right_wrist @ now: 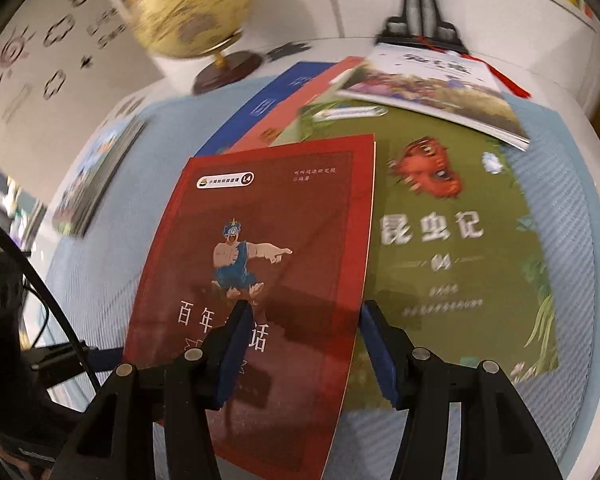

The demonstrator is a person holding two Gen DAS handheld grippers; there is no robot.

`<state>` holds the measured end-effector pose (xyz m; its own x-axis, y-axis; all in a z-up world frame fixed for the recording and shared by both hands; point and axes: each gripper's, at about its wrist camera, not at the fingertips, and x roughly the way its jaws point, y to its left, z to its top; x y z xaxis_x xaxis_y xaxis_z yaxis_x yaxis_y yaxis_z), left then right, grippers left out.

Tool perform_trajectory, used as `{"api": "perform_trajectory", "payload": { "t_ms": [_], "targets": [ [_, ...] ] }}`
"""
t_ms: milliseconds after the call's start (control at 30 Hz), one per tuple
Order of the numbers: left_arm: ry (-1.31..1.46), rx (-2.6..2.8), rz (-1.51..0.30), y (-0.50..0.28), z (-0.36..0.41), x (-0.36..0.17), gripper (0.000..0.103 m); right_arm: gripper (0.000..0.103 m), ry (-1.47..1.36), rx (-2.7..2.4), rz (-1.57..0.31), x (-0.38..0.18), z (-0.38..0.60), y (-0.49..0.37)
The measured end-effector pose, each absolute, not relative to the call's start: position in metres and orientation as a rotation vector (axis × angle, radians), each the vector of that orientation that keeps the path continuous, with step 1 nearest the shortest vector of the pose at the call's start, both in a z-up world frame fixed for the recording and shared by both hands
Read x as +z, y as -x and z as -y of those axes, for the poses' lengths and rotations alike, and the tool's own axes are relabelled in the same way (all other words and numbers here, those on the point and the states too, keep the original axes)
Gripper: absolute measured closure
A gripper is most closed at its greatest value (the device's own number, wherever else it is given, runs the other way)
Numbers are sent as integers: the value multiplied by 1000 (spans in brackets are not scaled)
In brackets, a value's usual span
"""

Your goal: Organize books

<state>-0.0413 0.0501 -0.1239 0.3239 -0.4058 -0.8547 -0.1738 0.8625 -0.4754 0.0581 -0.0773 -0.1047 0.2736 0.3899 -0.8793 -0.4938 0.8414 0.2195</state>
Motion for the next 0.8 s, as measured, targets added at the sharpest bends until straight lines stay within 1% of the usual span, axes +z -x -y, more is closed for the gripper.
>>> {"api": "perform_trajectory", "payload": {
  "t_ms": [167,233,333,467,633,667,700,733,767,800],
  "targets": [
    [615,-114,-1205,50,-58,-125,35,49,90,605,-1187,-108,91,-34],
    [610,-95,-1194,50,-55,-126,37,56,99,596,-1187,-110,94,-23],
    [571,-65,-1176,52,-50,-125,39,62,138,574,-1171,-112,94,-11],
    [589,-82,-1150,58,-54,-121,47,62,109,558,-1189,-117,100,-11],
    [802,-257,-1042,72,-72,-100,50,61,34,557,-1201,-119,113,-15],
    [855,-301,-1009,75,-76,-96,54,61,18,560,-1204,-119,115,-15],
    [909,-340,-982,75,-79,-94,57,61,7,561,-1206,-119,116,-15],
    [948,-362,-964,75,-82,-94,67,60,-8,566,-1208,-119,117,-16],
    [970,-372,-953,74,-83,-95,74,60,-17,568,-1209,-119,118,-16],
    [972,-364,-953,72,-83,-98,77,60,-28,569,-1211,-119,119,-16]
  ]
}}
